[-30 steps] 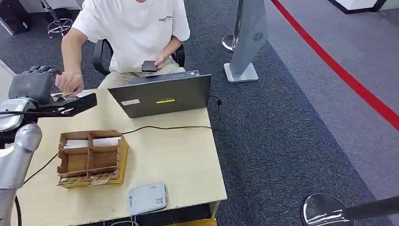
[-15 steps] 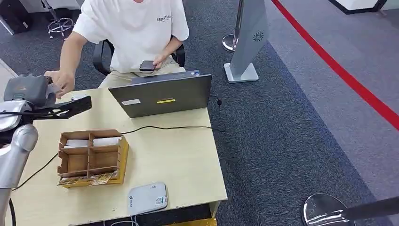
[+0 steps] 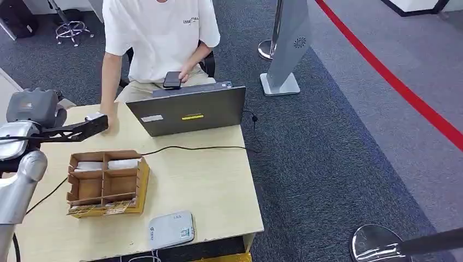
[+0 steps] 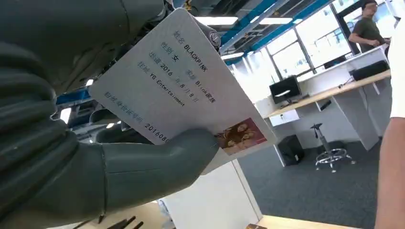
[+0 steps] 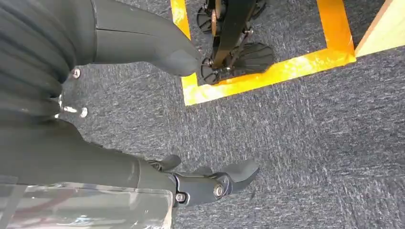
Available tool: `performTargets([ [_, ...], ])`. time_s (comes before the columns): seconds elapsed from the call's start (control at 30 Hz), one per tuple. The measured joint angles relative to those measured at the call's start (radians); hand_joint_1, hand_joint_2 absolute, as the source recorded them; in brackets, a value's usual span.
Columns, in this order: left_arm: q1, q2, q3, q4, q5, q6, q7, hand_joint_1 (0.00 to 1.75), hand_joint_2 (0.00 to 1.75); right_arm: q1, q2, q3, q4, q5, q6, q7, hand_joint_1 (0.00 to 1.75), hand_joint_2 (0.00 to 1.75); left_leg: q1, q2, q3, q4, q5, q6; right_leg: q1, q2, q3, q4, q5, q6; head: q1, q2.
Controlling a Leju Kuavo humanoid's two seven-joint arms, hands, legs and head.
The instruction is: Pass the card to the sensor for recognition and then transmit it.
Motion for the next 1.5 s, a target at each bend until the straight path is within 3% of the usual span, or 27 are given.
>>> performTargets([
  [1.13, 0.024, -0.009, -0.002, -0.046, -0.002, 0.009, -0.014, 1.75, 1.75, 0.002, 0.000, 0.001, 0.000, 0.000, 0.000, 0.000, 0.00, 1.75, 0.000, 0.000, 0.000, 0.000, 0.000, 0.000, 0.000, 0.000, 0.000, 0.000, 0.000, 0.000, 0.000, 0.000],
  [1.27, 0.081, -0.027, -0.022, -0.137, -0.015, 0.037, -0.034, 1.75, 1.75, 0.007, 0.004, 0.000, -0.005, 0.000, 0.006, 0.007, 0.00, 1.75, 0.000, 0.000, 0.000, 0.000, 0.000, 0.000, 0.000, 0.000, 0.000, 0.000, 0.000, 0.000, 0.000, 0.000],
  [1.5, 0.232, -0.081, -0.131, -0.387, -0.034, 0.061, -0.044, 1.75, 1.75, 0.021, 0.039, 0.000, -0.058, 0.015, 0.035, 0.008, 0.00, 1.75, -0.001, 0.000, -0.001, 0.000, -0.001, 0.001, 0.000, 0.000, -0.001, -0.001, 0.000, 0.000, 0.000, 0.000],
])
